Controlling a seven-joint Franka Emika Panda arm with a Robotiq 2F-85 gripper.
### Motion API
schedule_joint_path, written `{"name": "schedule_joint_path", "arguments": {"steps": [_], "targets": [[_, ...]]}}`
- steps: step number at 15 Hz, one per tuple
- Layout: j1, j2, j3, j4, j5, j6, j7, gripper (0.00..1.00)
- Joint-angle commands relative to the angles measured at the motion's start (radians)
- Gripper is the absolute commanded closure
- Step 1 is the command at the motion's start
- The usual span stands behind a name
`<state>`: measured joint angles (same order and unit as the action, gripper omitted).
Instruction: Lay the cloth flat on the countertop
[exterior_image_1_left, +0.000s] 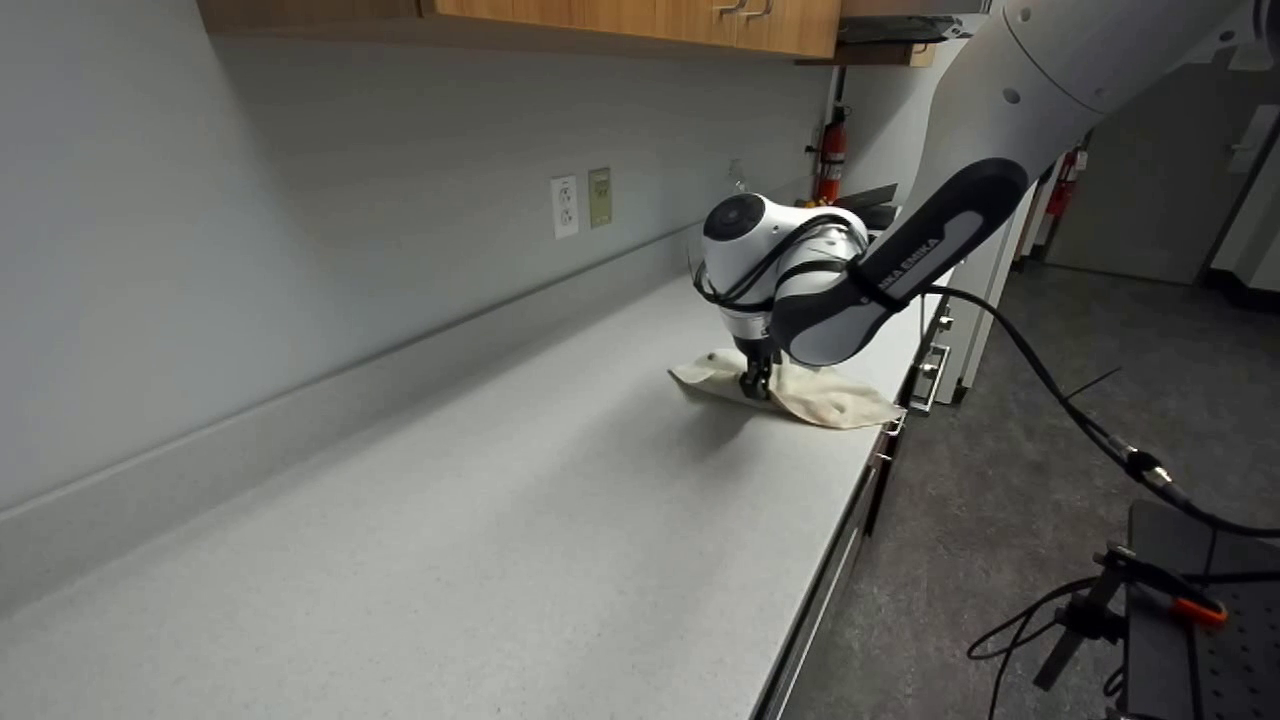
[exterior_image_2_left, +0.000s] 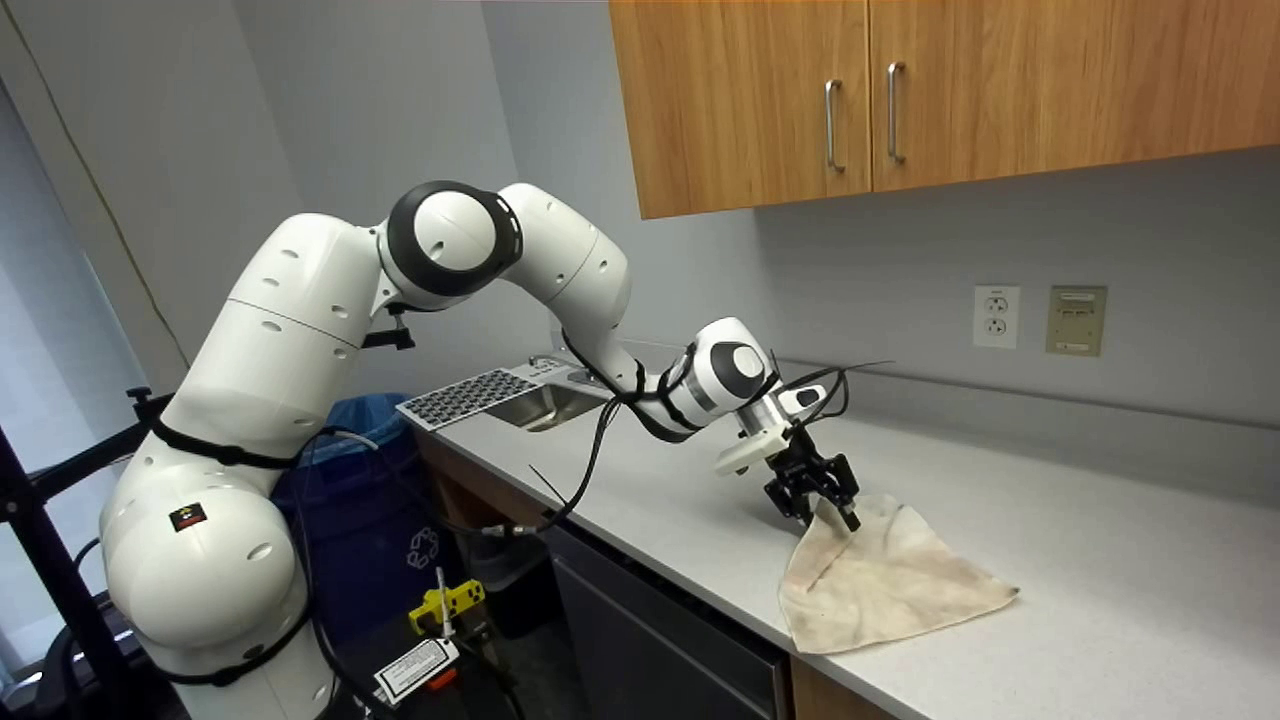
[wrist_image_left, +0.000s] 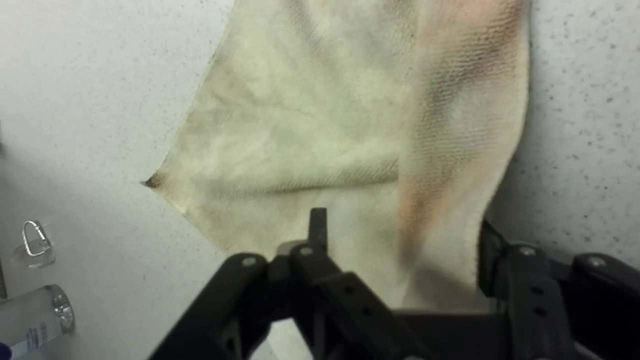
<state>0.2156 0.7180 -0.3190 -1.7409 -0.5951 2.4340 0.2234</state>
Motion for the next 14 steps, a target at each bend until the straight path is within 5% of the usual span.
{"name": "schedule_joint_path", "arguments": {"steps": [1, 6, 14], "targets": [[-0.013, -0.009, 0.012, 0.016, -0.051, -0.031, 0.002, 0.63], [-0.016, -0.01, 0.016, 0.021, -0.087, -0.035, 0.007, 0.99], [-0.038, -0.013, 0.037, 0.018, -0.103, -0.015, 0.001, 1.0]]}}
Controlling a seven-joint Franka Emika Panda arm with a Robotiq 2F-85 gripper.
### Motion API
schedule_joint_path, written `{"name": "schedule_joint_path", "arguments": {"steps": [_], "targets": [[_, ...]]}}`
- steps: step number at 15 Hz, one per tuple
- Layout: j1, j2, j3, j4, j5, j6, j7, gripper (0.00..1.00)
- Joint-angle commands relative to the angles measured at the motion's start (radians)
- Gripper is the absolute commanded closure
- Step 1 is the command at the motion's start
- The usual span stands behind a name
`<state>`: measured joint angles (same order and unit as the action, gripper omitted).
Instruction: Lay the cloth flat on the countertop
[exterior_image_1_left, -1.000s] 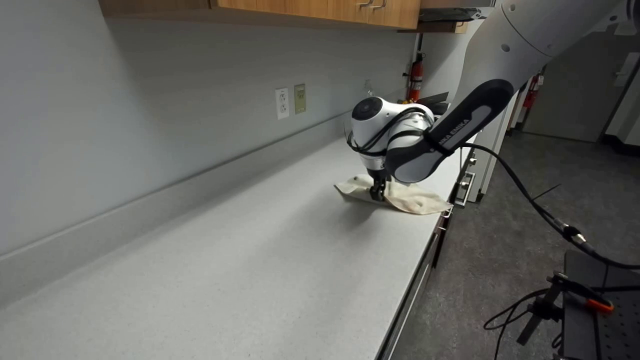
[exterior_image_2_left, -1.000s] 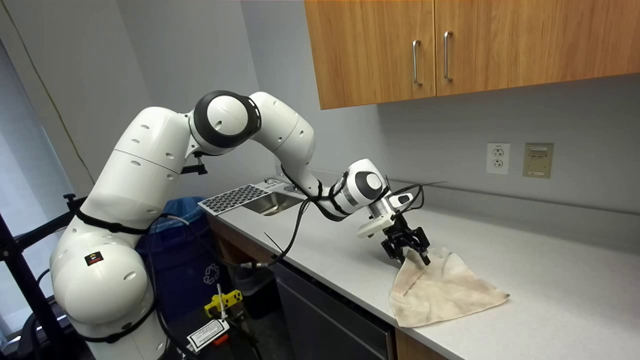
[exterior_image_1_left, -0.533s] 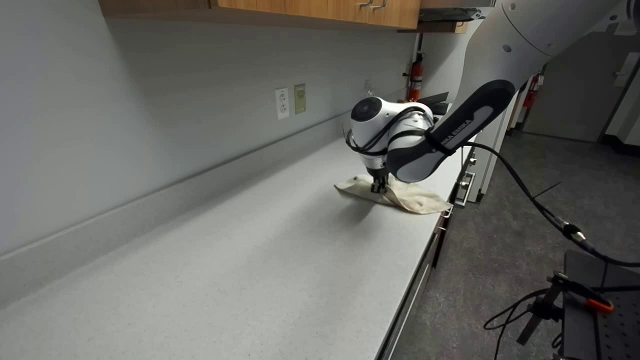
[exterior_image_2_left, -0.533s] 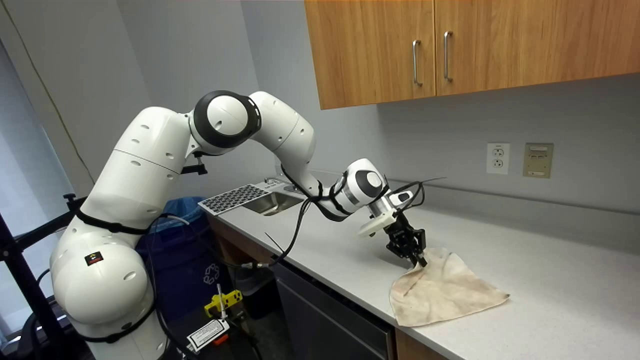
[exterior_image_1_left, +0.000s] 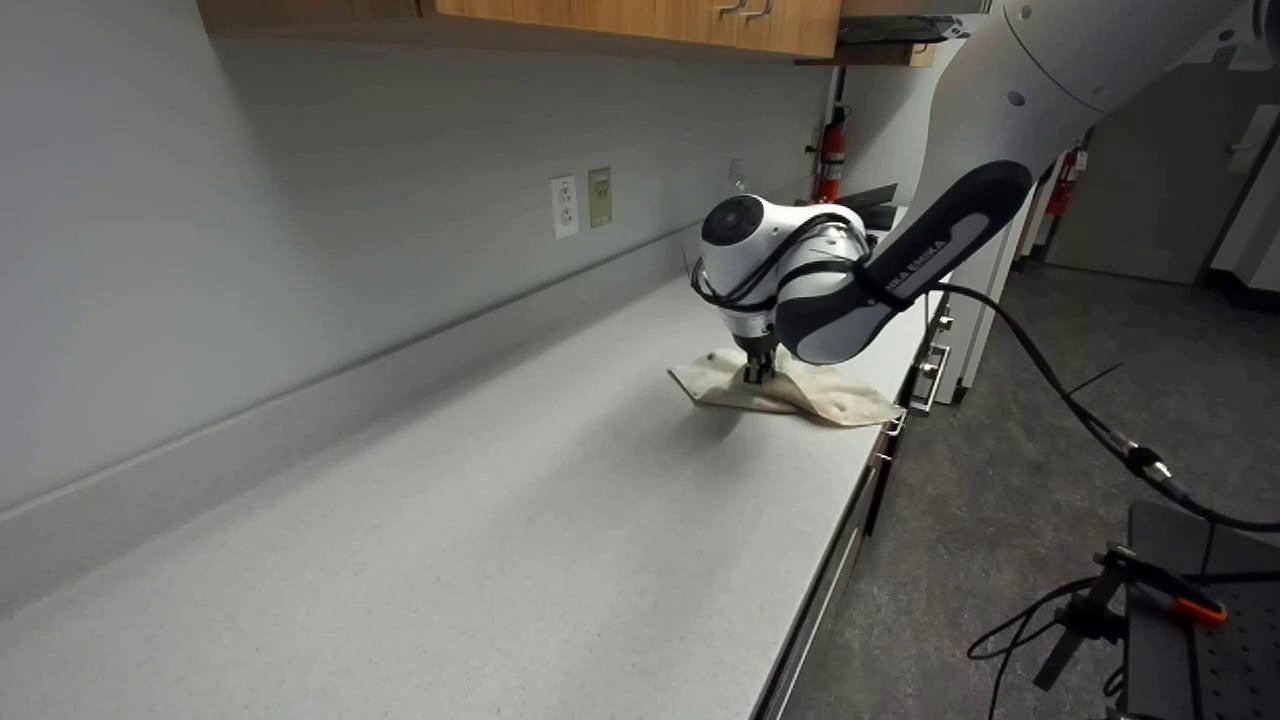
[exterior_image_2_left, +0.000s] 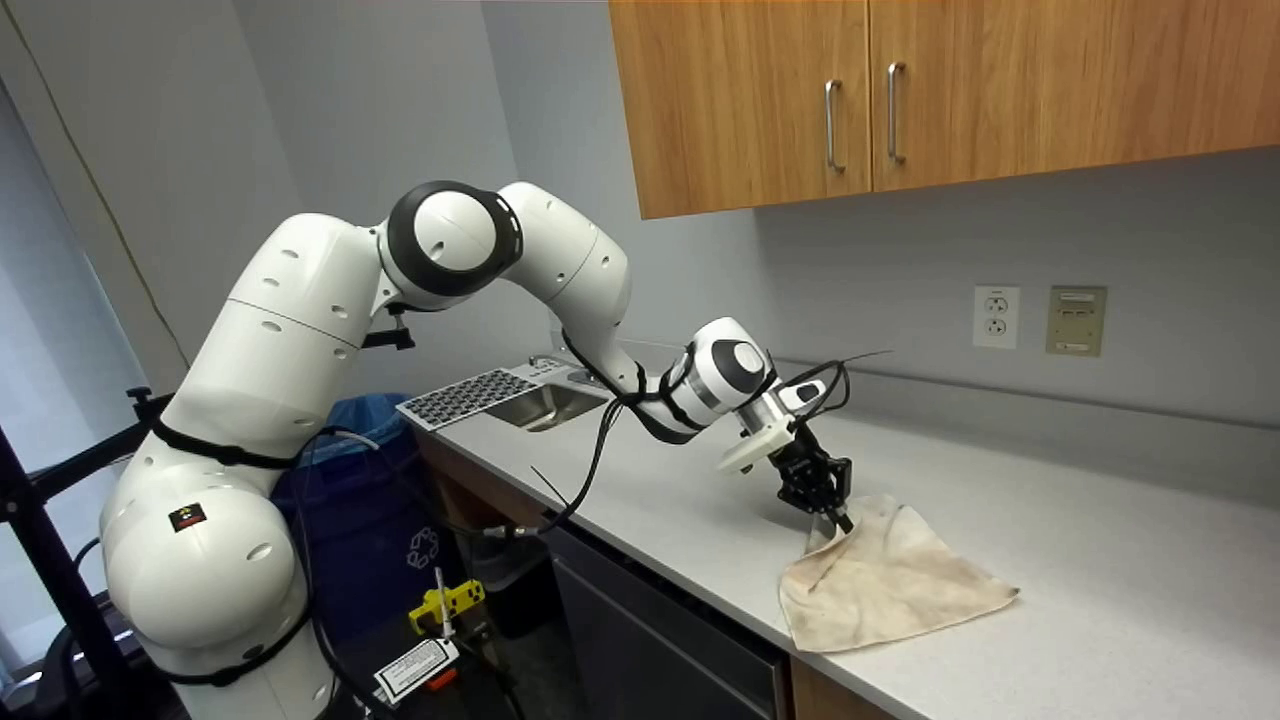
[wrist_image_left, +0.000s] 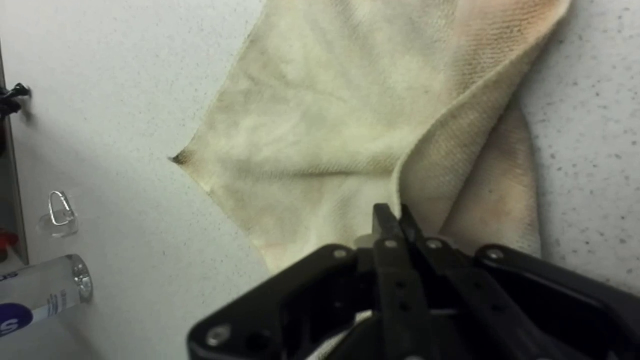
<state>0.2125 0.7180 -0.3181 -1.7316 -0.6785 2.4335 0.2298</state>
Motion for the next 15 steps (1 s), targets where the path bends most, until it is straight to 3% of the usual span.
{"name": "schedule_joint_path", "arguments": {"steps": [1, 6, 7, 15], "targets": [[-0.049, -0.014, 0.05, 0.006, -0.008, 0.001, -0.02, 1.0], [-0.15, -0.013, 0.154, -0.007, 0.08, 0.111, -0.119, 1.0], [-0.107, -0.169, 0.179, -0.124, 0.087, 0.079, -0.128, 1.0], [-0.112, -0.328, 0.334, -0.214, 0.281, 0.013, -0.268, 1.0]]}}
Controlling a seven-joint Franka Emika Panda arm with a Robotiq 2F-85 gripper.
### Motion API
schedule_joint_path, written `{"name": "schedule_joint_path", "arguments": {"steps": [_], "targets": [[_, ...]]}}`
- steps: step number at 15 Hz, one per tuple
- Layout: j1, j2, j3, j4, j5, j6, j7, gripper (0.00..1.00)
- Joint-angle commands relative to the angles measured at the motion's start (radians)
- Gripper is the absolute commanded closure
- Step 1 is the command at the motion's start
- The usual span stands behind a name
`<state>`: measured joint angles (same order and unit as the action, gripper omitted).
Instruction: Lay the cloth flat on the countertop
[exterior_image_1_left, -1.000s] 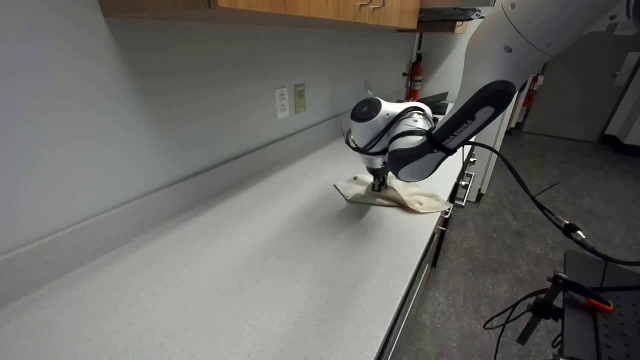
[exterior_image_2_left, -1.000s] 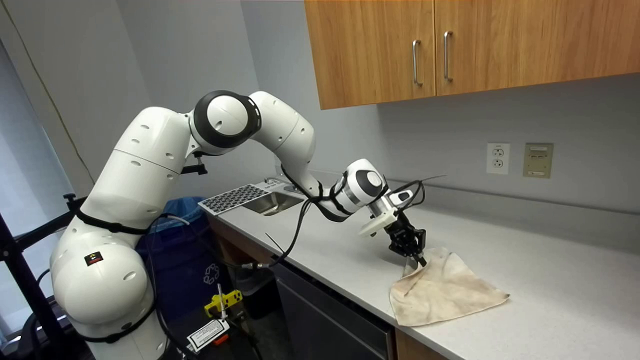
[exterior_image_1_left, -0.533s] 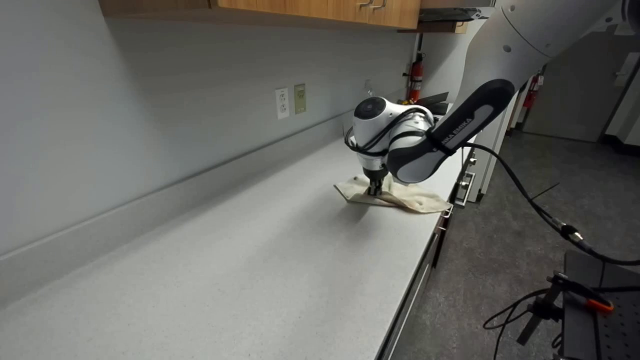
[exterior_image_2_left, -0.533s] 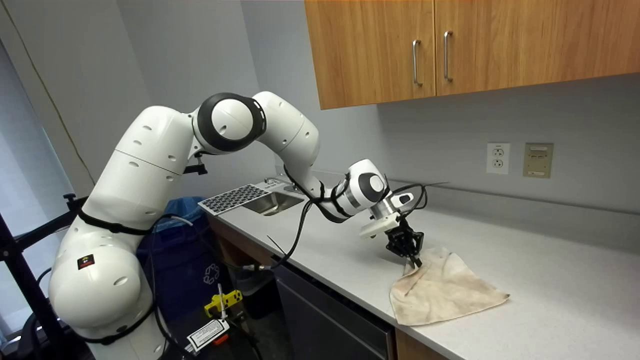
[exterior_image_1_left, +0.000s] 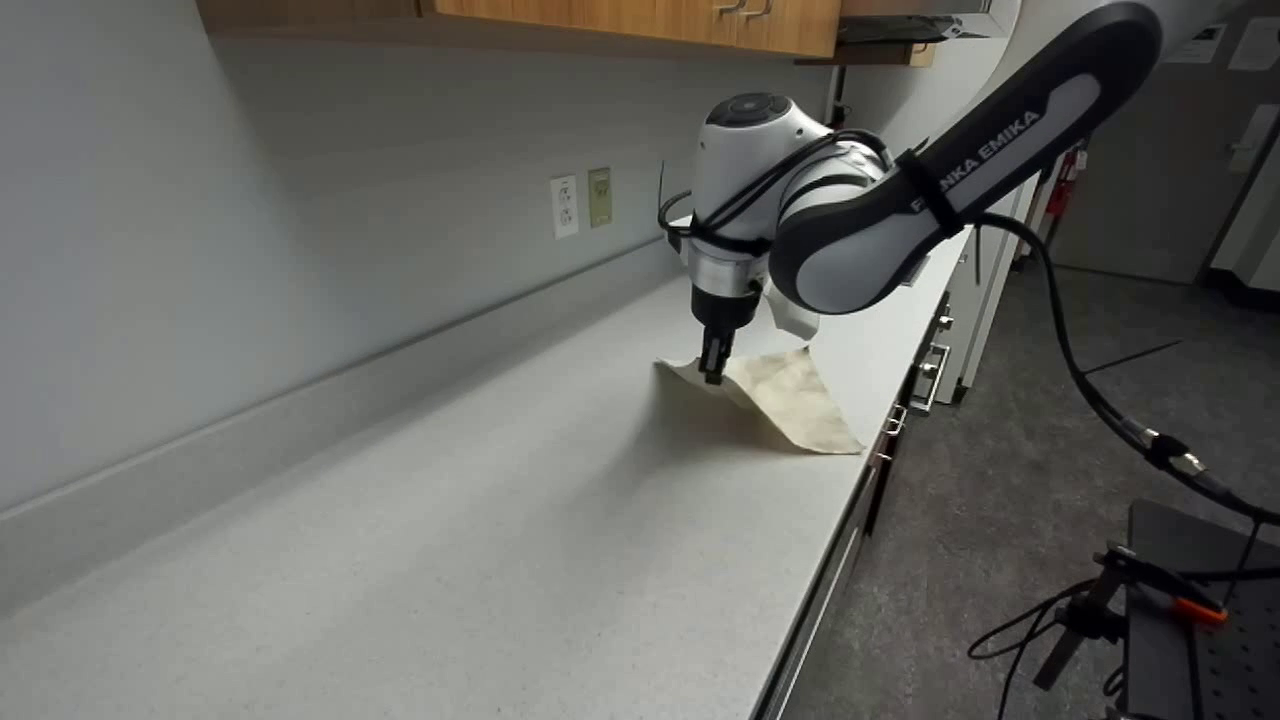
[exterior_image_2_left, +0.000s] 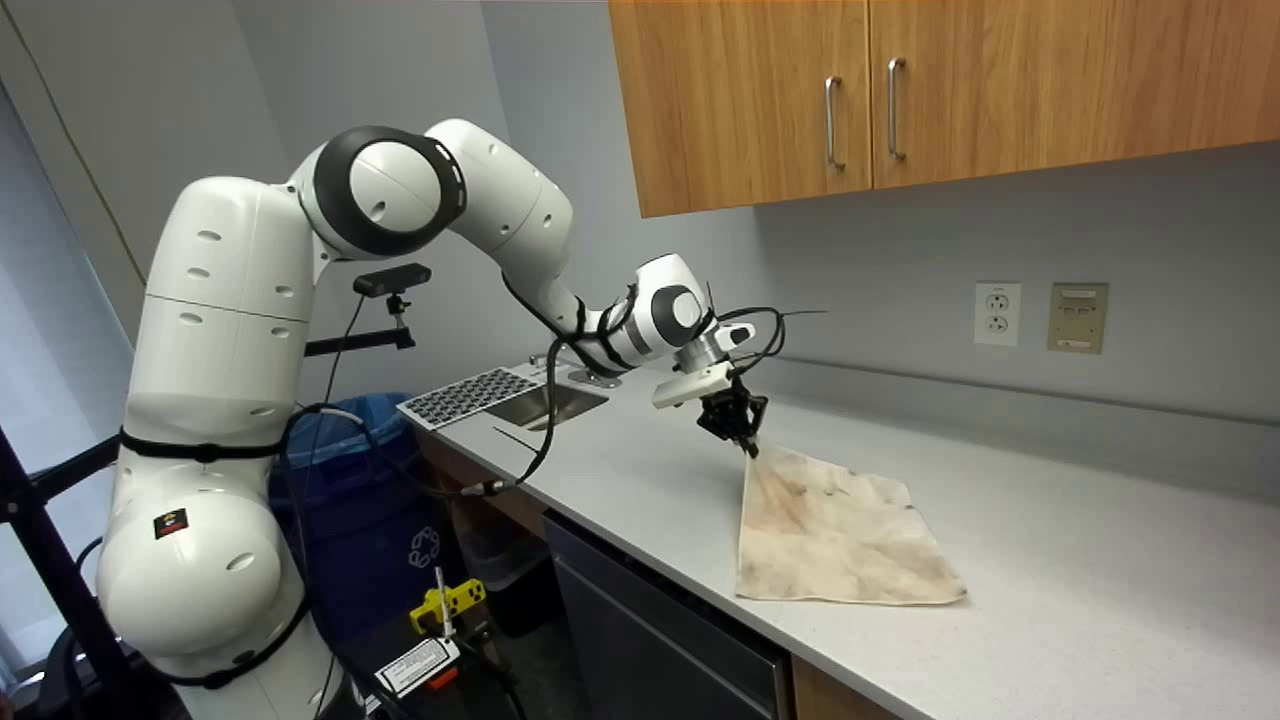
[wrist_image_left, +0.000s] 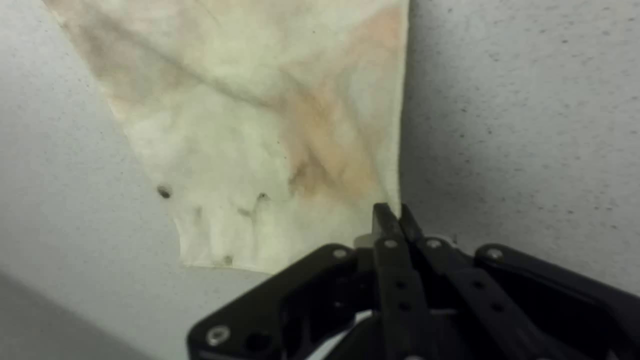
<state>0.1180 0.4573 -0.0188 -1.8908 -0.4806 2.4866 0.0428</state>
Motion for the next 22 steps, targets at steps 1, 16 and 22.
{"name": "schedule_joint_path", "arguments": {"steps": [1, 16, 22], "targets": [[-0.024, -0.068, 0.045, -0.058, 0.113, -0.056, -0.098, 1.0], [-0.072, 0.084, 0.081, -0.008, 0.346, -0.171, -0.201, 0.42], [-0.072, 0.032, 0.073, 0.018, 0.333, -0.312, -0.21, 0.0]]}}
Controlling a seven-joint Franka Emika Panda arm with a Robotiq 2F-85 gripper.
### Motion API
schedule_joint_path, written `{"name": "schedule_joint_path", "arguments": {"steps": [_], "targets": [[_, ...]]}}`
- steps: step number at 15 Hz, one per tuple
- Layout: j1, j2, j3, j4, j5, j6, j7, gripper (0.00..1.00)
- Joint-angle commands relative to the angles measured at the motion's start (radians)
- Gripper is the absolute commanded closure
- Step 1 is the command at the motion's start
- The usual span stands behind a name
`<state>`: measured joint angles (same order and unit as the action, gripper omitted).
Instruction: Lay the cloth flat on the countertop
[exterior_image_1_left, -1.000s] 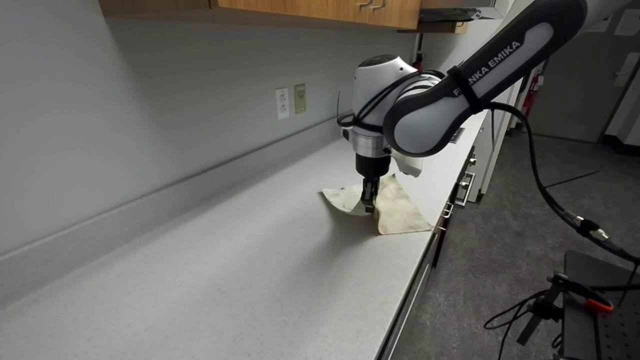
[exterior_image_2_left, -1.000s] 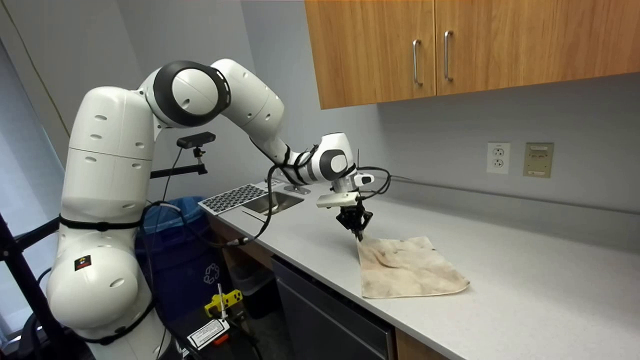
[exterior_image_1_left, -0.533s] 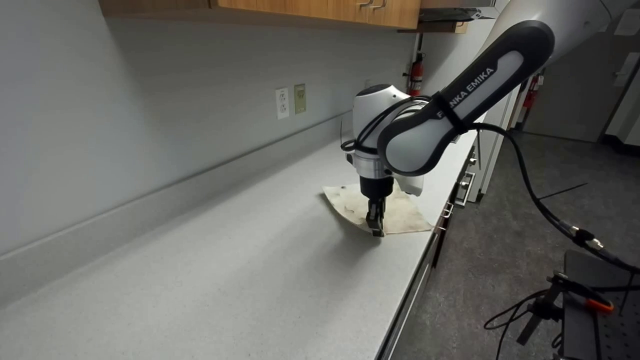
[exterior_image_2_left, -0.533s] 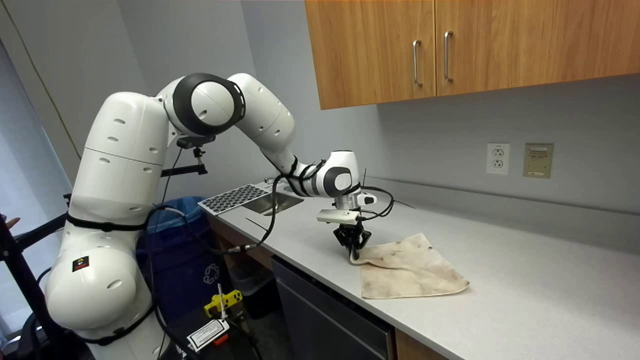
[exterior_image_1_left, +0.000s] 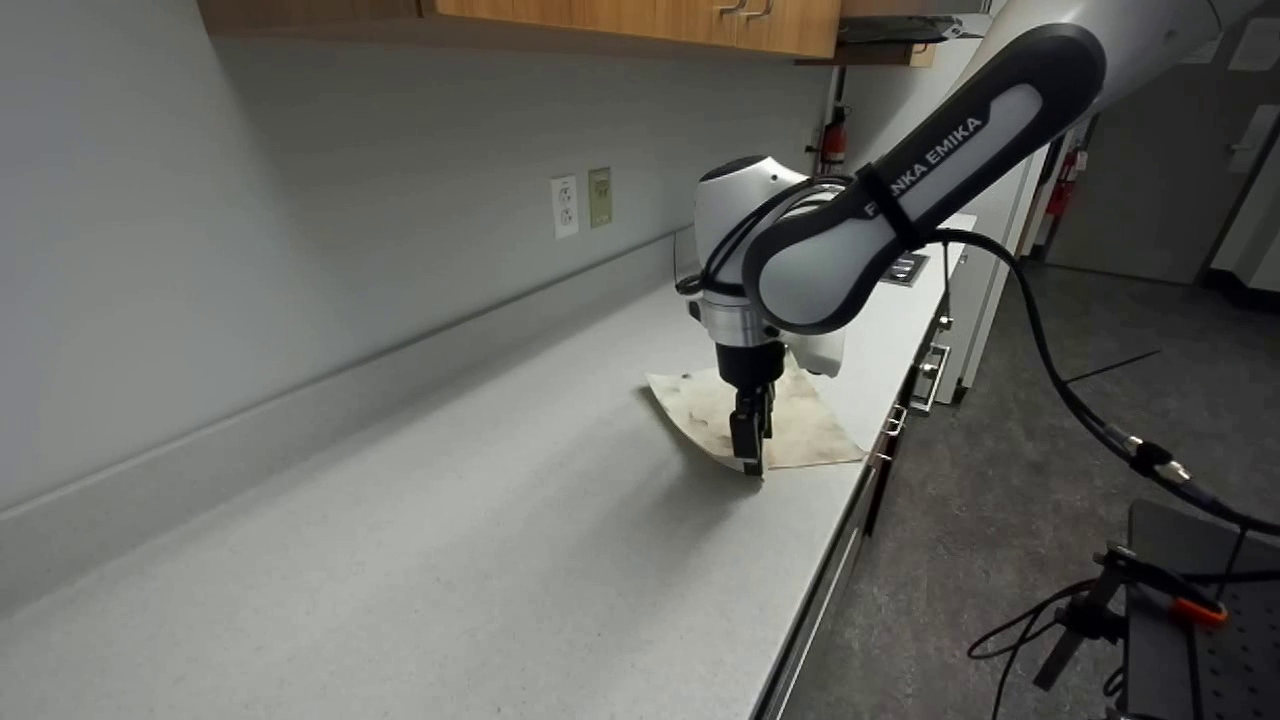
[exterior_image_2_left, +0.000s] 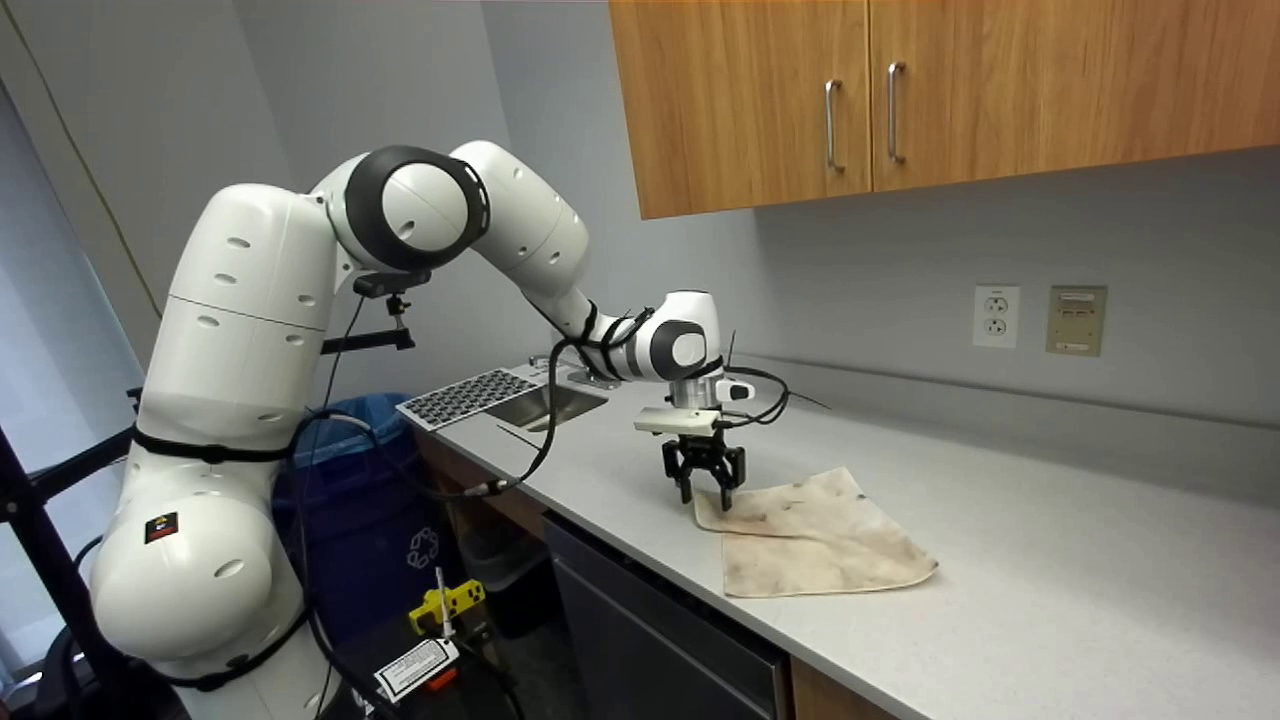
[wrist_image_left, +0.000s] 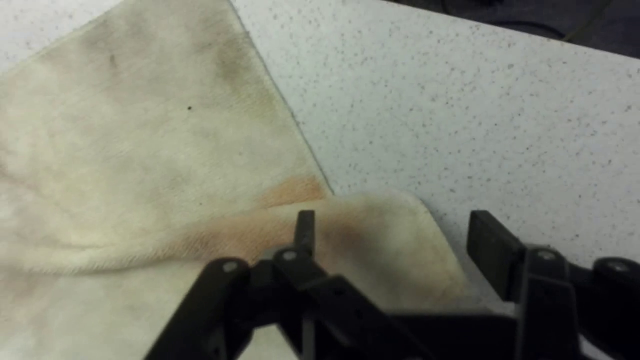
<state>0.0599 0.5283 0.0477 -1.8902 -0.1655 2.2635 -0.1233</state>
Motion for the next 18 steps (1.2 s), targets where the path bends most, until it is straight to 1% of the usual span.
{"name": "schedule_joint_path", "arguments": {"steps": [1, 3, 4, 5, 6, 7, 9, 10, 11, 12, 15, 18], "targets": [[-0.013, -0.048, 0.002, 0.019, 0.012, -0.105, -0.042, 0.0], [-0.013, -0.07, -0.003, 0.018, 0.012, -0.13, -0.031, 0.0], [-0.017, -0.078, -0.009, 0.012, 0.011, -0.126, -0.022, 0.04], [-0.02, -0.085, -0.016, 0.005, 0.008, -0.117, -0.015, 0.25], [-0.031, -0.091, -0.018, -0.006, 0.021, -0.103, -0.019, 0.29], [-0.035, -0.096, -0.027, -0.018, 0.016, -0.081, -0.007, 0.39], [-0.051, -0.105, -0.042, -0.042, 0.014, -0.043, 0.011, 0.53], [-0.064, -0.107, -0.048, -0.053, 0.023, -0.023, 0.015, 0.62], [-0.07, -0.105, -0.059, -0.063, 0.017, 0.004, 0.027, 0.69], [-0.08, -0.102, -0.067, -0.075, 0.021, 0.04, 0.039, 0.77], [-0.101, -0.082, -0.082, -0.104, 0.043, 0.116, 0.083, 0.99], [-0.11, -0.073, -0.083, -0.139, 0.079, 0.143, 0.114, 1.0]]}}
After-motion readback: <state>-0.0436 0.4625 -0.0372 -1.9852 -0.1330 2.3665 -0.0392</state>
